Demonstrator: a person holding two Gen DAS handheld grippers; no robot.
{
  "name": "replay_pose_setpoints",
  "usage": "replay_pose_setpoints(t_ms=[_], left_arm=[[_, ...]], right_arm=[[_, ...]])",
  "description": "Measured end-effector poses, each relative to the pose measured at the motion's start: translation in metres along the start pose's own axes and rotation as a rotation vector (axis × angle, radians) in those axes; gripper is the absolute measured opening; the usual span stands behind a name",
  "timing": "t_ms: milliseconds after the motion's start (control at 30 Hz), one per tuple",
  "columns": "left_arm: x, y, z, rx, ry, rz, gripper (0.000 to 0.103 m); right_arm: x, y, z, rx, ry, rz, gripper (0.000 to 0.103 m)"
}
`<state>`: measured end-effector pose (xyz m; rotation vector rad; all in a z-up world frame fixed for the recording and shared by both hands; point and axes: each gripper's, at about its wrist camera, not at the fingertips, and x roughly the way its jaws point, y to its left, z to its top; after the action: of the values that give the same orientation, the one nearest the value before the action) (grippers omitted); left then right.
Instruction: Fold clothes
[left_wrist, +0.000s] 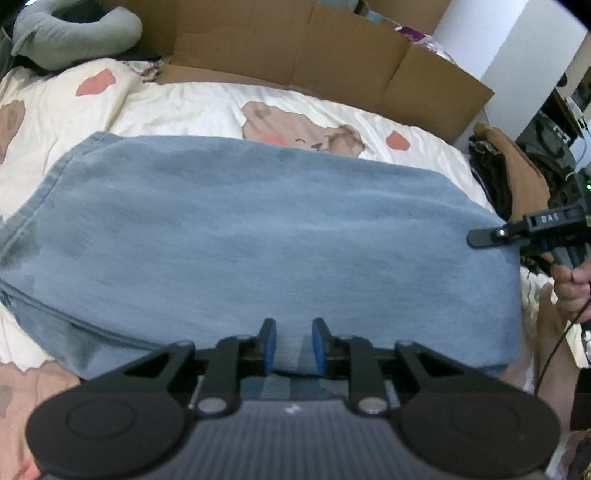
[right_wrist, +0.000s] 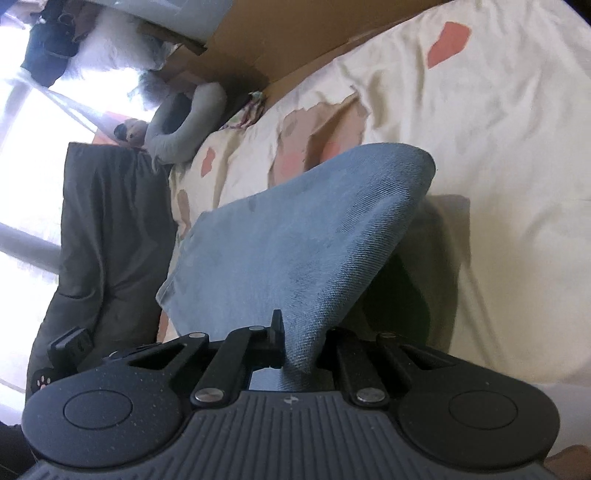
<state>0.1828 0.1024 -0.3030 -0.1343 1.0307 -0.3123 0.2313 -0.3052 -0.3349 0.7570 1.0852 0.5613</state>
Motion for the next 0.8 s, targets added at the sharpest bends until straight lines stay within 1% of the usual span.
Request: replay_pose_setpoints(t_ms=[167,267,600,800], left_arm=[[0.0,-0.002,0.002,0.014,0.0,0.001,0.023],[0.003,-0.004,0.004,0.017,0.001,-0.001,0.023],[0.004,-0.012,0.009,0.049,0.002,-0.002,0.024],[0.004,-0.013,0.013,0.063,-0.005,-0.008,0.023]], right_arm=[[-0.019,-0.01,0.008,0.018,-0.035,-0.017,0.005],[-0.032,-0.015,0.012,0.003,-0.053,-0.041,0.005],[-0.079,-0.047,0.031,0.009,-0.138,-0.103,0.005],[-0.102,-0.064,0.041,0.015,-0.165,-0.149,0.005]])
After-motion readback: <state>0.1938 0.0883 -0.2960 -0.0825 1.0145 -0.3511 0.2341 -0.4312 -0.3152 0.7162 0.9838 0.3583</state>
